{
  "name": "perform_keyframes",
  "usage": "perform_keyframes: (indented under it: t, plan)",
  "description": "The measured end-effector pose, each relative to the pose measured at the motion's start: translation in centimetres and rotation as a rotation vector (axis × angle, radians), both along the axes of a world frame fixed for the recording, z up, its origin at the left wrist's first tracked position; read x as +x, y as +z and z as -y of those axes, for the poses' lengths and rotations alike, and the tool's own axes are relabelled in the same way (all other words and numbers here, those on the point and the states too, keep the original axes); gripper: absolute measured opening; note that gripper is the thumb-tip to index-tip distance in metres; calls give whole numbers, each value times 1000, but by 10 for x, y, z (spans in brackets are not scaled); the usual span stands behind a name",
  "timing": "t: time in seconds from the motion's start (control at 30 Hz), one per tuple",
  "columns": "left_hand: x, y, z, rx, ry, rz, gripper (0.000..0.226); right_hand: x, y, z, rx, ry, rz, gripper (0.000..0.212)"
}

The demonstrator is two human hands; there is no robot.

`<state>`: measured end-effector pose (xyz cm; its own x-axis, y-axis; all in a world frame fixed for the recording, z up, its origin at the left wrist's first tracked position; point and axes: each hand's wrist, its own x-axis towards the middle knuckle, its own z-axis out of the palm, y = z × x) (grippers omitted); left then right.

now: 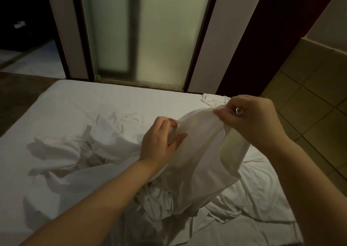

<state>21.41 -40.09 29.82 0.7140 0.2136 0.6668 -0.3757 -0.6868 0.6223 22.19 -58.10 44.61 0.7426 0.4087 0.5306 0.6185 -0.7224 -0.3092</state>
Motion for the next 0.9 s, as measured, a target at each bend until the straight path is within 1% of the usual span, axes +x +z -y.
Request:
perform_keyframes:
  t: [0.13,0.17,0.27,0.3,0.37,0.43,0.47,0.63,0.7,0.77,0.83,0.9]
  plan:
    - [4,7,5,31,23,23,50,4,-2,0,-19,-4,4,23]
    - [4,12,8,21,22,-7,50,4,-2,-1,-28,-1,16,23]
    - [3,30,22,-7,14,-144,61,5,-4,-6,-22,17,54,27]
    - [3,32,24,-9,18,-177,58,5,-4,-7,-17,19,51,27]
    - [6,32,24,-4,42,-202,45,6,-5,-8,-20,15,43,25]
    - [8,28,20,18,83,-178,28,8,-6,-6,-17,11,56,25]
    - [9,27,18,31,95,-151,24,8,-6,-5,-11,10,66,26]
    - [11,22,11,101,112,-31,23,9,-7,-5,64,-43,73,30]
    - [11,18,9,100,63,-26,23,10,-8,-5,78,-63,77,32]
    - [12,16,5,58,-23,-53,22,12,-7,-4,79,-84,54,30]
    - [11,20,-4,-42,-167,-159,21,17,-8,2,44,-112,23,28]
    - [7,32,-17,-131,-346,-314,24,22,-11,10,-39,-148,-38,24]
